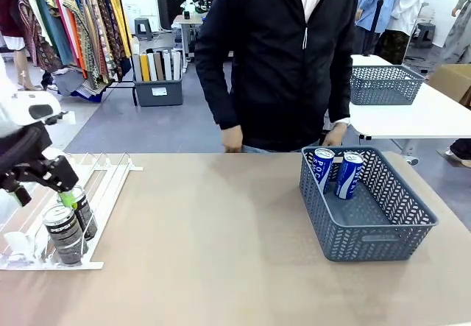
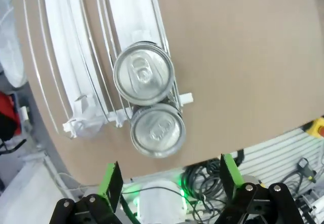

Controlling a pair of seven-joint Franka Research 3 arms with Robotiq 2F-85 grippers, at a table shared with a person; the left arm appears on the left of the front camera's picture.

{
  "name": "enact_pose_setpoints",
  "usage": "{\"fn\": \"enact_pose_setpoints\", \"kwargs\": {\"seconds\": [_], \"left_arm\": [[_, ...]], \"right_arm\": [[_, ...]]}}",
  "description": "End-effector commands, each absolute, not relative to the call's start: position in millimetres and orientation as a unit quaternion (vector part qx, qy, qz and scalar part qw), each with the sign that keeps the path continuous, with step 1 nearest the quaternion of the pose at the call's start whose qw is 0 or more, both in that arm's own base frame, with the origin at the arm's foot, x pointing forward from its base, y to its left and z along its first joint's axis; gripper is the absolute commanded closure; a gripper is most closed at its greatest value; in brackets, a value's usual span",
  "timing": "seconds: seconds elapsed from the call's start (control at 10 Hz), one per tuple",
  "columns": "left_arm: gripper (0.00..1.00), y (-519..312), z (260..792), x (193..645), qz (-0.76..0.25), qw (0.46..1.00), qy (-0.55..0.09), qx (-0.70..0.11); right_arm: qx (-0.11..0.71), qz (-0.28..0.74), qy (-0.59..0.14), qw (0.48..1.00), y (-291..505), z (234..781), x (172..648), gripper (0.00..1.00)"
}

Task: Retrieve and store the cans from the dispenser.
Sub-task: Pick up one can from the Automatic Can Dispenser and place it in the middle of the table.

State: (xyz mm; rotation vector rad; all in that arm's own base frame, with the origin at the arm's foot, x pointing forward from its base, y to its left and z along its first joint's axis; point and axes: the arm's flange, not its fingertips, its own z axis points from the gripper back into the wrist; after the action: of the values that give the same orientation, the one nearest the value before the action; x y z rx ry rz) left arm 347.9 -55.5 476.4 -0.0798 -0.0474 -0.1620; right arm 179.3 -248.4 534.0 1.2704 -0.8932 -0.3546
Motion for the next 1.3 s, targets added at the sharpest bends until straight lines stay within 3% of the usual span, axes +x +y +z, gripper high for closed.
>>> {"fn": "enact_pose_setpoints", "kwargs": {"seconds": [0.0, 1.0, 1.1, 1.2], "left_arm": [[0.00, -60.6, 450.7, 363.2, -0.046, 0.999, -0.028, 0.003], [0.00, -61.7, 410.1, 377.4, -0.030, 0.999, 0.024, -0.003], [0.59, -61.6, 408.5, 377.8, -0.034, 0.999, 0.027, -0.001], [1.00, -61.4, 408.7, 377.3, -0.033, 0.999, 0.027, -0.004]], "right_arm": [[0.572, -0.149, -0.414, 0.692, -248.1, 535.8, 181.5, 0.00], [0.572, -0.149, -0.414, 0.692, -248.1, 535.8, 181.5, 0.00], [0.572, -0.149, -0.414, 0.692, -248.1, 535.8, 181.5, 0.00], [0.572, -0.149, -0.414, 0.692, -248.1, 535.8, 181.5, 0.00]]}}
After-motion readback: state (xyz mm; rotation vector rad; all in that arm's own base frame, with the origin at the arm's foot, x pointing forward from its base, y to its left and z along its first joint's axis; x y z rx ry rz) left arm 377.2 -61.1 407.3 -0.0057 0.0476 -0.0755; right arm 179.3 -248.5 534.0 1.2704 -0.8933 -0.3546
